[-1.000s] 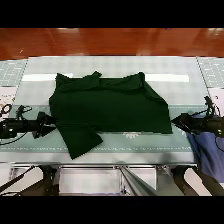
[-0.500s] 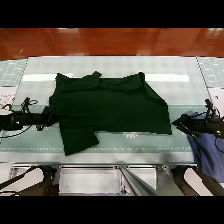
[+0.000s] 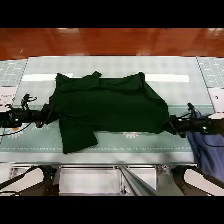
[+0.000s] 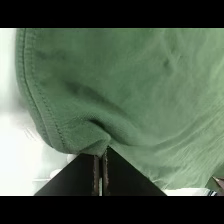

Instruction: Fold the shirts.

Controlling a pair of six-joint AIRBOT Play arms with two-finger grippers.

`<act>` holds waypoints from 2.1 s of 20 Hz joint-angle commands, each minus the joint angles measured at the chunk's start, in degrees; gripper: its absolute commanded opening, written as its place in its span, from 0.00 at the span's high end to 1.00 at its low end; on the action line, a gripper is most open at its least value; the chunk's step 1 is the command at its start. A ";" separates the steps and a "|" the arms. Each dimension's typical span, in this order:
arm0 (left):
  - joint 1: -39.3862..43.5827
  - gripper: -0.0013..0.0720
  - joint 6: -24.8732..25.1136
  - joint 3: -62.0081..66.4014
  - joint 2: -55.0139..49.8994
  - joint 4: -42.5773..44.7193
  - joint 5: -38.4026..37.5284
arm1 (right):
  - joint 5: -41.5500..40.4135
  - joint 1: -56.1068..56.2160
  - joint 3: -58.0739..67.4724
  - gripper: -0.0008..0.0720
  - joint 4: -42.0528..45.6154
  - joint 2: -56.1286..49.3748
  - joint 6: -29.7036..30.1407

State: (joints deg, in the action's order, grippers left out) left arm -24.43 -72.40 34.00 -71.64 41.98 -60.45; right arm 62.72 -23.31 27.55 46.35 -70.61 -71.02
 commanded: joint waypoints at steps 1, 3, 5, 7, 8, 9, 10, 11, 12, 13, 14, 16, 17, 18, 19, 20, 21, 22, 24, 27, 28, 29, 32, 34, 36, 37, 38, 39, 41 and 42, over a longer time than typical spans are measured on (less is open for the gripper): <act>0.52 0.96 2.03 0.66 0.11 -0.48 -0.55 | -3.23 5.51 2.84 0.96 -9.14 -2.19 6.49; 0.52 0.96 2.84 2.91 1.44 -1.57 -2.36 | 0.26 7.96 9.18 0.96 -8.70 -2.05 6.34; 0.52 0.96 3.41 7.78 4.94 -4.74 -3.69 | 3.45 9.92 18.51 0.96 -8.28 -0.81 4.76; 0.52 0.96 3.43 15.80 9.77 -9.97 -3.43 | 4.68 11.56 31.19 0.96 -6.38 1.38 1.66; 0.52 0.96 3.41 21.49 12.09 -11.67 -2.97 | 5.35 12.24 39.08 0.96 -4.70 2.25 -0.22; 0.52 0.96 3.39 28.11 14.14 -12.02 -2.51 | 5.97 12.74 46.90 0.96 -2.93 2.75 -1.66; 0.52 0.96 3.41 34.51 15.67 -11.98 -2.01 | 6.62 12.92 55.74 0.96 -0.74 3.06 -3.21; 0.52 0.96 3.37 41.57 16.96 -10.62 -1.01 | 7.43 13.31 63.73 0.96 1.40 3.21 -4.52; 0.52 0.96 2.89 48.02 17.84 -8.11 -0.20 | 8.04 13.29 72.13 0.96 4.57 3.34 -6.43; 0.50 0.96 1.33 54.14 18.53 -5.57 0.22 | 8.76 13.29 79.38 0.96 7.04 3.48 -7.98; 0.52 0.96 -0.04 60.28 19.32 -2.23 0.61 | 9.77 13.29 86.55 0.96 9.18 3.76 -9.18; 0.50 0.96 -0.94 69.99 20.96 3.26 0.68 | 10.67 13.29 95.91 0.96 12.96 5.53 -10.64; 0.50 0.96 -0.98 73.68 22.10 6.12 0.68 | 10.01 13.25 96.45 0.96 13.73 7.91 -10.64; 0.50 0.96 -2.08 76.15 23.45 8.55 0.70 | 10.36 13.25 96.45 0.96 15.15 10.67 -10.64; 0.52 0.96 -4.04 77.79 25.29 10.58 1.09 | 11.30 13.25 96.41 0.96 16.41 13.09 -10.88; 0.52 0.96 -4.39 78.34 27.19 11.04 1.75 | 11.98 13.25 95.91 0.96 17.38 15.87 -10.97; 0.52 0.96 -4.39 78.36 29.68 11.19 1.97 | 12.07 13.25 95.08 0.96 18.45 18.38 -10.99; 0.52 0.96 -4.39 78.34 31.78 11.23 1.79 | 12.31 13.25 93.85 0.96 19.45 21.11 -11.06; 0.96 0.96 -4.42 78.34 36.00 13.79 1.31 | 13.90 13.25 91.89 0.96 21.92 25.79 -11.50; 4.79 0.96 -7.02 78.34 40.79 22.67 -2.29 | 20.39 13.25 91.52 0.96 23.61 29.90 -11.72; 6.54 0.96 -8.33 78.31 41.88 26.21 -4.87 | 22.34 13.25 91.52 0.96 24.35 30.77 -12.02; 8.52 0.96 -9.94 78.16 42.77 30.03 -7.80 | 23.91 13.25 91.41 0.96 24.87 31.52 -12.41; 12.79 0.96 -13.73 73.94 44.09 35.04 -13.35 | 25.09 13.25 85.77 0.96 24.74 34.34 -12.85; 13.44 0.96 -14.91 66.40 43.74 34.36 -14.43 | 25.49 13.25 79.21 0.96 23.04 34.77 -12.85; 13.46 0.96 -14.91 57.07 42.77 33.64 -13.46 | 24.15 13.25 70.16 0.96 20.35 34.69 -12.09; 13.46 0.96 -14.86 51.80 41.79 33.14 -11.85 | 22.12 13.25 64.48 0.96 19.43 34.69 -11.87; 13.46 0.96 -14.82 47.08 40.59 32.09 -9.51 | 20.06 13.25 59.14 0.96 18.21 34.36 -11.08; 13.49 0.96 -14.62 42.25 38.73 30.93 -6.23 | 17.90 13.25 53.81 0.96 16.87 33.29 -10.47; 13.49 0.96 -14.64 34.49 33.73 28.35 1.16 | 13.16 13.27 45.83 0.96 13.44 28.61 -7.65; 13.51 0.96 -14.58 31.67 30.32 27.34 5.38 | 10.32 13.27 43.58 0.96 12.07 25.09 -6.08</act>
State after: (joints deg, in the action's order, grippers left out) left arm -11.09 -86.85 75.85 -35.48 72.36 -65.01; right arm 80.03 -10.07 81.32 63.42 -40.40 -80.75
